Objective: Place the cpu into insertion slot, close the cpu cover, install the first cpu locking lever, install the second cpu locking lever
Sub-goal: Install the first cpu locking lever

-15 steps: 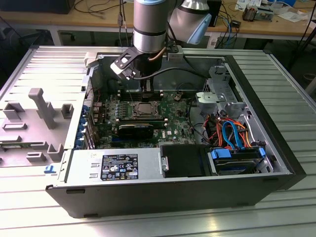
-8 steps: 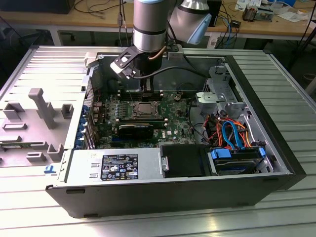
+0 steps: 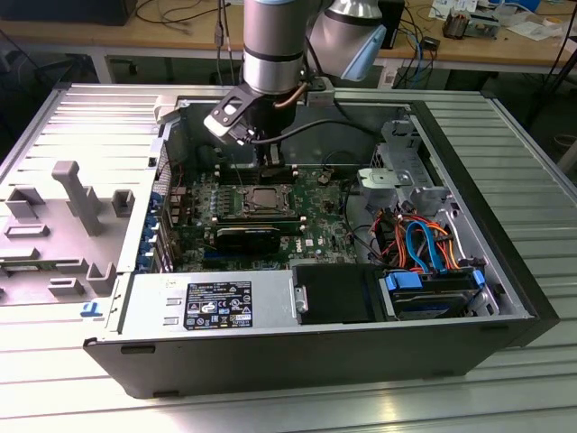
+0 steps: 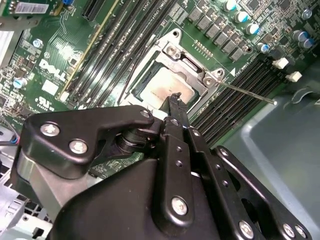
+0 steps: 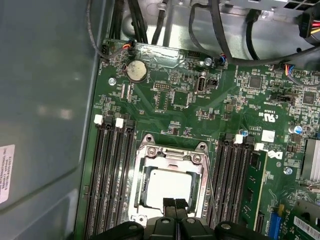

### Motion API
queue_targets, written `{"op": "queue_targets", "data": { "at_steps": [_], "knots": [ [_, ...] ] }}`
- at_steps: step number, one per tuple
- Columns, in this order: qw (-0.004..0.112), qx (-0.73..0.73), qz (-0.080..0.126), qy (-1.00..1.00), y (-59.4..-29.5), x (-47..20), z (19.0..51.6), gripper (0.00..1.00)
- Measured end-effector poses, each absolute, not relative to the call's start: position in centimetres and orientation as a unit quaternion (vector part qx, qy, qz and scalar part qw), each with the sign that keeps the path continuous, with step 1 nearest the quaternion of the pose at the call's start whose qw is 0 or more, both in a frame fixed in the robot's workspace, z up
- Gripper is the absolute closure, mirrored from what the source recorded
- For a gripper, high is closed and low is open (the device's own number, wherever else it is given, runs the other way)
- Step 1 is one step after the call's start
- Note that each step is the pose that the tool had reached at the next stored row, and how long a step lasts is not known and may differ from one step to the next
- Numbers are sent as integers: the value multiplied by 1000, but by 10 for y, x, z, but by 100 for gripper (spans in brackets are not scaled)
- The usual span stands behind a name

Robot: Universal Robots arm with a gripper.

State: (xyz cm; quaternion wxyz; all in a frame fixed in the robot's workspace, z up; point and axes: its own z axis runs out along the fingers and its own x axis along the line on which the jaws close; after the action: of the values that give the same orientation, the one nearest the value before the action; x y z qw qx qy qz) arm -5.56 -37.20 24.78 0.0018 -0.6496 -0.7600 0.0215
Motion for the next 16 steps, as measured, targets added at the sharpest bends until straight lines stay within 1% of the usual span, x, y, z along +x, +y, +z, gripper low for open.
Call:
{"op": "queue_targets", "data": {
  "at_steps": [5, 16],
  "knots": [
    [1, -629, 22, -777, -372, -56, 249, 89],
    [-1, -533, 22, -846, -372, -56, 252, 89]
  ]
}}
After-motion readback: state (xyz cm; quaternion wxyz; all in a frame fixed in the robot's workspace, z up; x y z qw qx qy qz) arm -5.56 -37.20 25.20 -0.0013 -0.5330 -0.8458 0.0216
